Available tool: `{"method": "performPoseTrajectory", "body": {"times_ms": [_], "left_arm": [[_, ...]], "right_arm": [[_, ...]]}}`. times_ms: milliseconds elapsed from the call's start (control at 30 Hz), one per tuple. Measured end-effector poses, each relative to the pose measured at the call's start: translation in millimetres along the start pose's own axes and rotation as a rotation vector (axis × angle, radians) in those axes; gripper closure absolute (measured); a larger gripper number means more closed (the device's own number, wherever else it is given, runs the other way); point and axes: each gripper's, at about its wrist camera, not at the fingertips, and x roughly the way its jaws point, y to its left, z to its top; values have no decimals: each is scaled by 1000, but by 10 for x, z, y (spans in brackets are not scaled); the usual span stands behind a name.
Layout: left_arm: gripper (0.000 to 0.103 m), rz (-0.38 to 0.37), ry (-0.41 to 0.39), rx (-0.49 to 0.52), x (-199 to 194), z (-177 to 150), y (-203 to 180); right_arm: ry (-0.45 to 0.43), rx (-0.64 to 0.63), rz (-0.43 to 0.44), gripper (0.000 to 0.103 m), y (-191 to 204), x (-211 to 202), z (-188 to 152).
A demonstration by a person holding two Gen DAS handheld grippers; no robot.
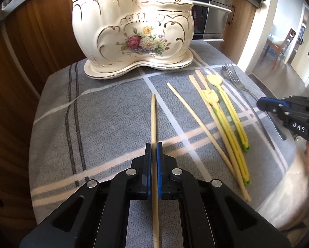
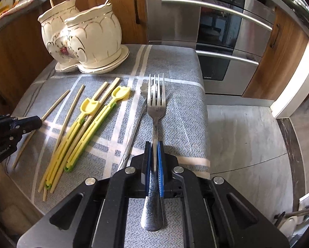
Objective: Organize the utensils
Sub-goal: 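Grasp another fork with the right tool while the left grasps a chopstick, then carry the chopstick to the taller pot while the right carries the fork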
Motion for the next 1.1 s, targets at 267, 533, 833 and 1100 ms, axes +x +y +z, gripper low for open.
{"method": "performPoseTrajectory", "body": {"times_ms": [267, 533, 833, 1100], "left_arm": [[98, -17, 10, 17, 53, 76, -17], [98, -67, -25, 36, 52, 111, 4], [98, -112, -262, 3, -372, 210, 224], [98, -74, -474, 0, -803, 250, 367]], "right_arm": [[19, -33, -24, 96, 21, 103, 146], [-12, -10, 11, 98, -64, 90, 185], [-259, 31, 83, 98, -124, -463, 210], [-467, -50, 77, 98, 96, -862, 282]]}}
